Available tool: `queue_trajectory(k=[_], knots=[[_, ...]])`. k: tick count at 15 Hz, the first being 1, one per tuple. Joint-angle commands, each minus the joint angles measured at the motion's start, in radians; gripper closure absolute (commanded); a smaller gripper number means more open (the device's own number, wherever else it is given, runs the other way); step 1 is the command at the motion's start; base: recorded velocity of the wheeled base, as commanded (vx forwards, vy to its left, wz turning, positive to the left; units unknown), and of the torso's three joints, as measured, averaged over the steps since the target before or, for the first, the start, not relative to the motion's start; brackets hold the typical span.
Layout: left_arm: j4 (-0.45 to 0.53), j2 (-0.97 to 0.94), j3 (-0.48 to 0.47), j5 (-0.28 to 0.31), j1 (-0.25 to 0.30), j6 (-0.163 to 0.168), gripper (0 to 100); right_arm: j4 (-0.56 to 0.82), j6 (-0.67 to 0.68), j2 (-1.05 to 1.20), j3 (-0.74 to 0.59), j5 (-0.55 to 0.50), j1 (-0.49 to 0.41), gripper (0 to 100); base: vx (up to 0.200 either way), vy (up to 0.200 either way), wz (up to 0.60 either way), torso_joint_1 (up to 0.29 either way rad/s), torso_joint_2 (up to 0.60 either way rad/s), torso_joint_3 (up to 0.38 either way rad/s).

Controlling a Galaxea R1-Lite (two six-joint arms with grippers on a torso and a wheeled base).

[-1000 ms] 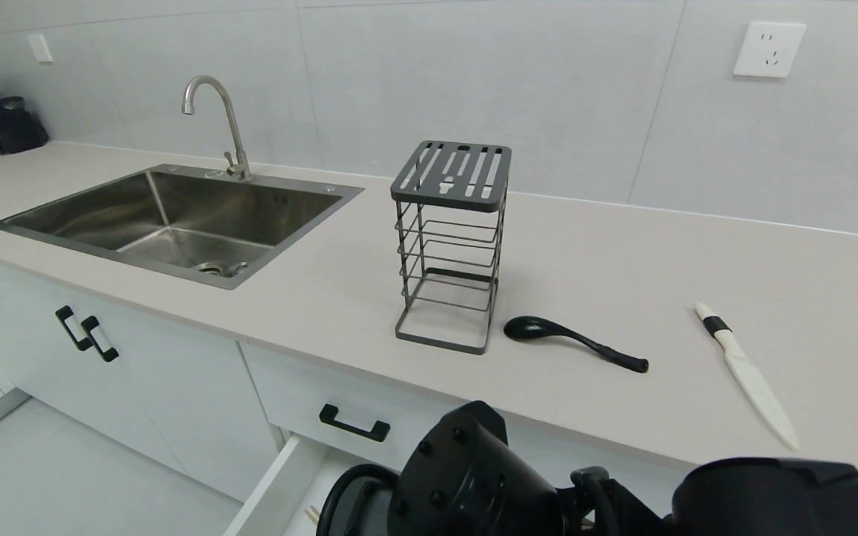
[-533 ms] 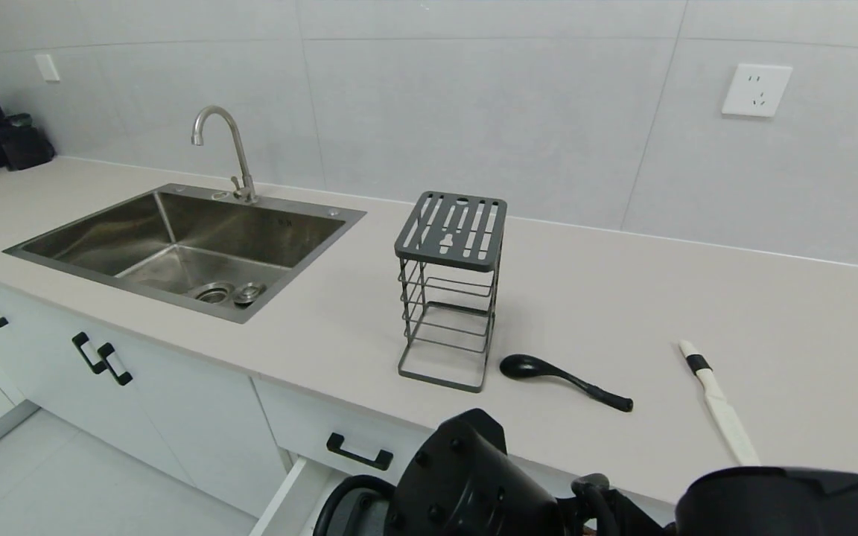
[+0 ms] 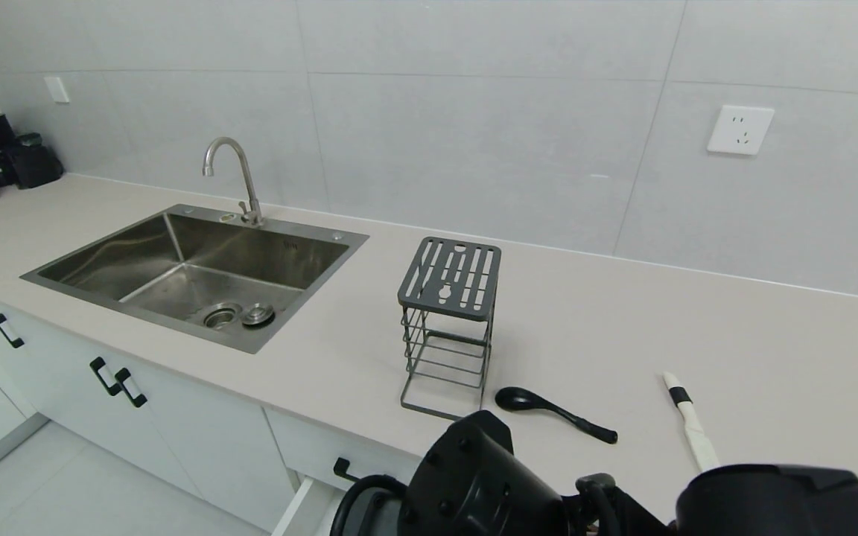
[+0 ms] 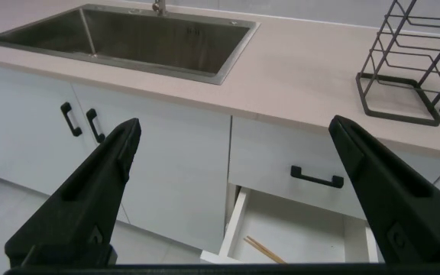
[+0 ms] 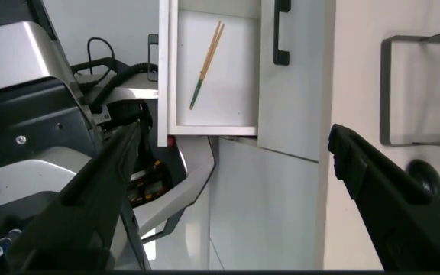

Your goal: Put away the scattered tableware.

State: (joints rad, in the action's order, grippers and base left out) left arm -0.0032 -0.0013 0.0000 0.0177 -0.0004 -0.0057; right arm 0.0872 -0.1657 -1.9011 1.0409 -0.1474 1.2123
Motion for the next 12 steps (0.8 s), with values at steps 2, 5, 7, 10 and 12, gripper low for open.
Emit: queue_trajectory(k=[2,5,7,10,12], knots=[[0.000,0.001,0.000,-0.001,-0.001,0.000,0,-0.001,-0.006,-0.001,-0.033,0.035,-0.085,0,0.000,0.000,0.00,0.056,-0.10,-0.051],[0.000,0.001,0.000,-0.001,0.000,0.000,0,-0.035,0.040,0.022,-0.130,0.040,-0.116,0,0.000,0.000,0.00,0.000,0.00,0.000],[0.000,0.001,0.000,-0.001,0.000,0.000,0,-0.107,0.074,0.056,-0.216,0.040,-0.116,0,0.000,0.000,0.00,0.000,0.00,0.000],[0.000,0.001,0.000,-0.001,0.000,0.000,0,-0.155,0.209,0.178,-0.355,0.051,-0.123,0,0.000,0.000,0.00,0.000,0.00,0.000],[0.000,0.001,0.000,0.001,0.000,0.000,0,-0.156,0.241,0.247,-0.404,0.060,-0.134,0,0.000,0.000,0.00,0.000,0.00,0.000]])
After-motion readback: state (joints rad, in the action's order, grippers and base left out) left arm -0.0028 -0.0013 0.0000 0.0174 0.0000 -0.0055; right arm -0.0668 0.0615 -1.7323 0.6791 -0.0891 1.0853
